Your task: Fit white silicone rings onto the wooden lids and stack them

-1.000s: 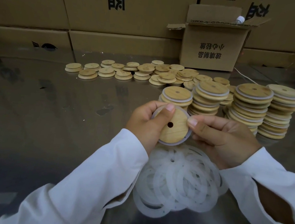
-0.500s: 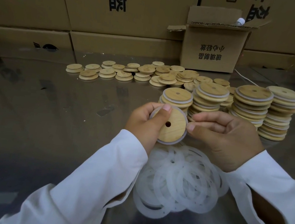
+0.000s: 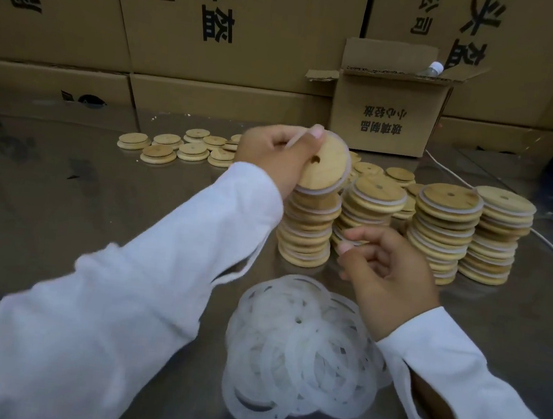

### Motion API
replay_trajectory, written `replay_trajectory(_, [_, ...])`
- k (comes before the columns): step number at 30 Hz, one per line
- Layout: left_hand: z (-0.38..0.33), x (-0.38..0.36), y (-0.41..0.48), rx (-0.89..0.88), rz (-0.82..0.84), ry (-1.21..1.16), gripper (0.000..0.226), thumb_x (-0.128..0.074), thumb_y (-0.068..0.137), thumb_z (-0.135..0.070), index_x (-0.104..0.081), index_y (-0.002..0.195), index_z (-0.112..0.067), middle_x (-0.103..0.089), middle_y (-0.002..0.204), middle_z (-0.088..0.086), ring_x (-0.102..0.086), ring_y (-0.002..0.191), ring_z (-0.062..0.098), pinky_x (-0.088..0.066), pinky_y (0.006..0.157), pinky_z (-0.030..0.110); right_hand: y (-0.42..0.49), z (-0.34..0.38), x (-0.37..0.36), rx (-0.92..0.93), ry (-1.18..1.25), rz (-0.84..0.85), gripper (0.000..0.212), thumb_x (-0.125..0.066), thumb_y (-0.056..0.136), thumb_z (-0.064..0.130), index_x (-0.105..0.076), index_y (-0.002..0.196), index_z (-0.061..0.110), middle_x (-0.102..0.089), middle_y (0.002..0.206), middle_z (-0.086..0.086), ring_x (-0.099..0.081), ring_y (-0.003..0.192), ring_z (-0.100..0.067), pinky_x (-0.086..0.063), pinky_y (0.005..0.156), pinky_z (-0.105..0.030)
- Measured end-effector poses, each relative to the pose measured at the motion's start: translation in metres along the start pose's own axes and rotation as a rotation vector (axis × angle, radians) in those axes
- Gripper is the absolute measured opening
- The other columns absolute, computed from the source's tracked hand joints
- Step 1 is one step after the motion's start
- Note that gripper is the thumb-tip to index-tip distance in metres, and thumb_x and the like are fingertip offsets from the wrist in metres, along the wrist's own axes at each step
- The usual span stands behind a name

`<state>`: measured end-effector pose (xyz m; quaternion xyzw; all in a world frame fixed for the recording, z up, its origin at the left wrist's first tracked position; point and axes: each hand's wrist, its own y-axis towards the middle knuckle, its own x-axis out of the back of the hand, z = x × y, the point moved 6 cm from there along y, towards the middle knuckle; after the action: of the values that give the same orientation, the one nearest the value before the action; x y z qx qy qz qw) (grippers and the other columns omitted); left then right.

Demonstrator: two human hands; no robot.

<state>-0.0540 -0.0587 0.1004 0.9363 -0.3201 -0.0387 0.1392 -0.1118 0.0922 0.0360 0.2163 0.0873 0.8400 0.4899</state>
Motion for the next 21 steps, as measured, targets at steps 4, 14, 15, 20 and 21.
replay_trajectory(4, [0.01, -0.016, 0.021, 0.115, 0.04, 0.23, 0.014, -0.065, 0.084, -0.032, -0.062, 0.073, -0.024, -0.06, 0.082, -0.005, -0.055, 0.081, 0.015, -0.037, 0.066, 0.018, 0.001, -0.003, 0.0, -0.018, -0.002, -0.009, 0.017, -0.063, 0.08, 0.017, -0.057, 0.076, 0.032, -0.062, 0.06, 0.006, -0.063, 0.068, -0.021, -0.054, 0.076, -0.041])
replay_trajectory(14, [0.054, -0.015, 0.037, 0.397, 0.15, 0.421, 0.048, -0.063, 0.081, -0.045, -0.06, 0.117, -0.014, -0.06, 0.119, 0.007, -0.053, 0.097, 0.025, -0.036, 0.078, 0.028, 0.0, -0.004, -0.003, -0.035, 0.0, 0.008, 0.006, -0.058, 0.079, 0.026, -0.059, 0.074, 0.03, -0.064, 0.068, -0.001, -0.063, 0.072, -0.023, -0.054, 0.075, -0.044])
replay_trajectory(15, [0.057, -0.014, 0.037, 0.412, 0.143, 0.402, 0.052, -0.063, 0.081, -0.046, -0.057, 0.121, -0.015, -0.058, 0.121, 0.008, -0.054, 0.102, 0.027, -0.038, 0.08, 0.029, 0.0, -0.004, -0.003, -0.037, -0.005, 0.013, 0.005, -0.057, 0.078, 0.027, -0.06, 0.074, 0.03, -0.064, 0.068, -0.001, -0.063, 0.072, -0.023, -0.054, 0.075, -0.044])
replay_trajectory(20, [0.071, -0.001, 0.049, 0.489, 0.053, 0.228, 0.05, -0.051, 0.09, -0.043, -0.053, 0.124, -0.007, -0.06, 0.112, 0.01, -0.057, 0.102, 0.027, -0.047, 0.088, 0.033, -0.002, -0.007, -0.006, -0.033, -0.043, 0.067, 0.004, -0.057, 0.078, 0.029, -0.061, 0.076, 0.03, -0.064, 0.068, 0.002, -0.063, 0.07, -0.017, -0.054, 0.073, -0.037])
replay_trajectory(21, [0.074, 0.003, 0.052, 0.495, 0.041, 0.177, 0.044, -0.049, 0.092, -0.039, -0.056, 0.118, -0.005, -0.061, 0.102, 0.009, -0.058, 0.09, 0.023, -0.047, 0.075, 0.029, -0.002, -0.007, -0.007, -0.027, -0.061, 0.08, 0.004, -0.057, 0.078, 0.03, -0.06, 0.076, 0.03, -0.064, 0.067, 0.003, -0.062, 0.068, -0.013, -0.054, 0.072, -0.034])
